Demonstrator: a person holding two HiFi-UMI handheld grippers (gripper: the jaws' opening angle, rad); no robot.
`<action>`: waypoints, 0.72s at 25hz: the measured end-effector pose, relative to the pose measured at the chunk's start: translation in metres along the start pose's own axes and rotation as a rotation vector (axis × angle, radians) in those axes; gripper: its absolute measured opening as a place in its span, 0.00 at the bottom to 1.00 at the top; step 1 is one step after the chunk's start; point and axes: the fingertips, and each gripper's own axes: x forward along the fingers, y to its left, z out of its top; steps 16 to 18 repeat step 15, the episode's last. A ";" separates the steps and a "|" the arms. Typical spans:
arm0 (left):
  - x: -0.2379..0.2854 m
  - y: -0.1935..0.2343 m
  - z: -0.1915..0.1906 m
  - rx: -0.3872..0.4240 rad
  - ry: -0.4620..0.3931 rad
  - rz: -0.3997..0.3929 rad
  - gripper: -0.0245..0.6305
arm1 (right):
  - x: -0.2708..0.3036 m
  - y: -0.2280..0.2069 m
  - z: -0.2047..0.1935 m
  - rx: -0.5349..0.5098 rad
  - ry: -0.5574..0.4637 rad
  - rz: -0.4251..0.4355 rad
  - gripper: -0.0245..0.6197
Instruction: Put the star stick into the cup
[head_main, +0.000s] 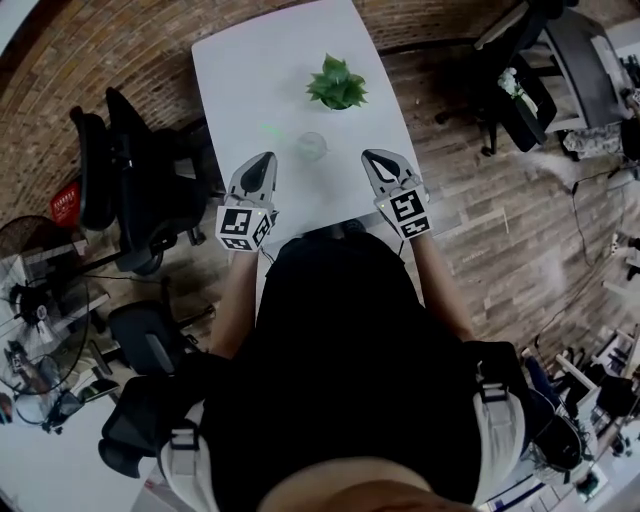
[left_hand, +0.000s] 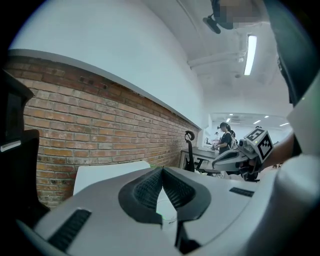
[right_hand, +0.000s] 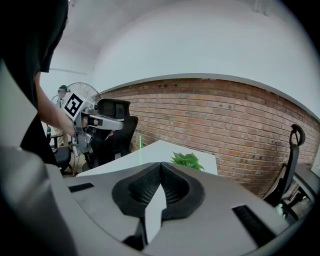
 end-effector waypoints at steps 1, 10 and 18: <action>-0.002 -0.003 0.002 0.001 -0.002 0.010 0.07 | -0.001 -0.001 0.001 -0.005 -0.002 0.008 0.04; -0.025 -0.025 0.012 0.023 -0.009 0.078 0.07 | -0.012 -0.001 -0.001 -0.030 -0.012 0.076 0.04; -0.035 -0.040 0.013 0.017 -0.013 0.104 0.07 | -0.022 0.004 -0.007 -0.036 -0.012 0.108 0.04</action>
